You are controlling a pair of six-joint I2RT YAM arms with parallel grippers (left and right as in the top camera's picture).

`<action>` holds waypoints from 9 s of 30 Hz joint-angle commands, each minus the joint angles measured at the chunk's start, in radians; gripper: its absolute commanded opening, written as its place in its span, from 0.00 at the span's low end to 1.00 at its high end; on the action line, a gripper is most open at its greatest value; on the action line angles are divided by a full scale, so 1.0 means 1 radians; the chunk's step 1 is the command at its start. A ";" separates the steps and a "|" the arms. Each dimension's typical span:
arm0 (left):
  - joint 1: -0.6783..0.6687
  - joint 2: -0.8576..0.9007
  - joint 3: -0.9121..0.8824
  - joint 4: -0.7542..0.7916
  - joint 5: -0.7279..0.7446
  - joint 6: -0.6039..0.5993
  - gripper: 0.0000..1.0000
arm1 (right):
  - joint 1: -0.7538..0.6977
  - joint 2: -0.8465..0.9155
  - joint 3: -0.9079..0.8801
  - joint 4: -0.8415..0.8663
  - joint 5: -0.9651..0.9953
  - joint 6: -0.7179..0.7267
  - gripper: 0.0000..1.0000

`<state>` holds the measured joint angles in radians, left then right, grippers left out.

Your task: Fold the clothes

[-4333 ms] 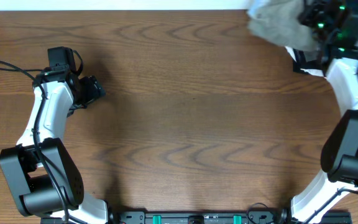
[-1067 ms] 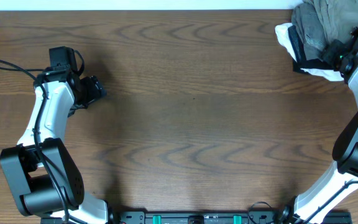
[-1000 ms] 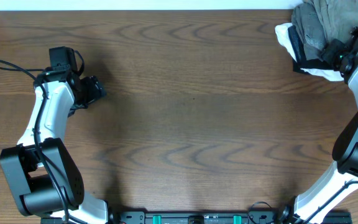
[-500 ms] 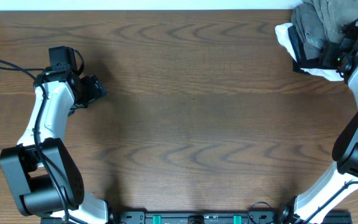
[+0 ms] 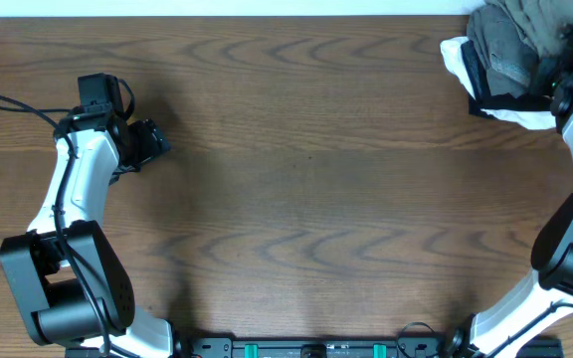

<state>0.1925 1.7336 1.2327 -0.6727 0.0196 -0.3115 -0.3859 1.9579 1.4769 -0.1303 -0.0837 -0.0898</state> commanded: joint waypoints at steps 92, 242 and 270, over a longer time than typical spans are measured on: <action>-0.004 -0.006 0.002 0.004 -0.005 0.003 0.89 | 0.033 0.359 0.000 0.562 -0.057 0.189 0.99; -0.004 -0.006 0.002 0.000 -0.004 0.003 0.98 | 0.383 -1.814 -1.461 0.077 -0.552 -0.746 0.99; -0.004 -0.006 0.002 0.000 -0.004 0.003 0.98 | 0.412 -1.954 -1.471 0.086 -0.050 0.016 0.99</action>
<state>0.1925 1.7336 1.2327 -0.6724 0.0196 -0.3138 0.0124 0.0109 0.0086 -0.0280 -0.2466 -0.1085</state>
